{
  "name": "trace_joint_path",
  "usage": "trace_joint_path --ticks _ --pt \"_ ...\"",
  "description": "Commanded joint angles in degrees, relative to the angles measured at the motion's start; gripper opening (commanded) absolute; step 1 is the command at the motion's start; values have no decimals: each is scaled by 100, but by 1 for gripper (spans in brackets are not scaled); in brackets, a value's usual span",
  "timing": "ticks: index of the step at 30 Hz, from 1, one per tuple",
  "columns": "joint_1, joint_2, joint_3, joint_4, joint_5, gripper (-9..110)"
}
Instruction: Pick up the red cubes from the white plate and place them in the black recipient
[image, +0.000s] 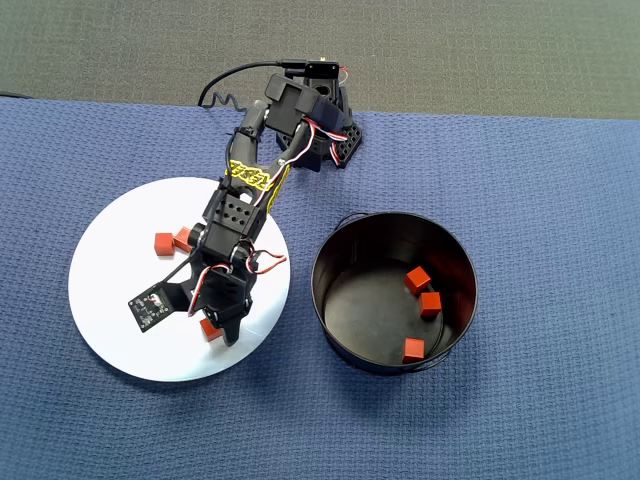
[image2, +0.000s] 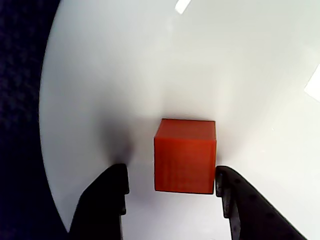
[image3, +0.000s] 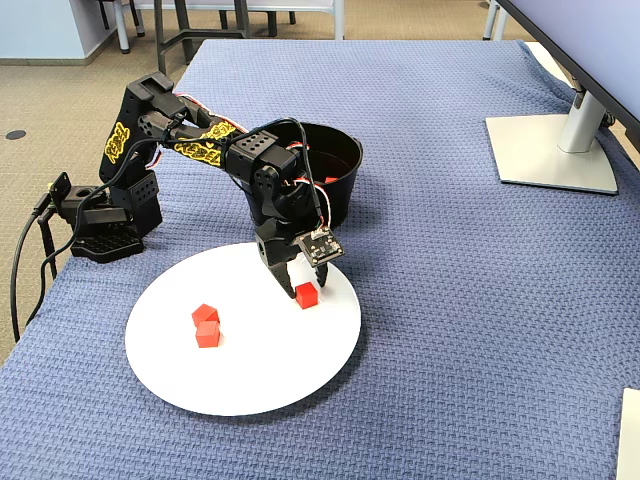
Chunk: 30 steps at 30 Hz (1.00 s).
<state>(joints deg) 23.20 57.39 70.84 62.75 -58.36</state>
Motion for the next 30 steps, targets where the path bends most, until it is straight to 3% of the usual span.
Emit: trace_joint_path --ticks 1,5,14,21,29,30 --pt "53 88 -352 -88 141 0" --pt "105 352 -738 422 571 0" --pt "-334 2795 -483 1688 1195 0" --pt "-1872 4509 633 1635 2109 0" --pt "-3937 4983 1248 1538 2988 0" --pt "-4263 4896 1292 1731 2848 7"
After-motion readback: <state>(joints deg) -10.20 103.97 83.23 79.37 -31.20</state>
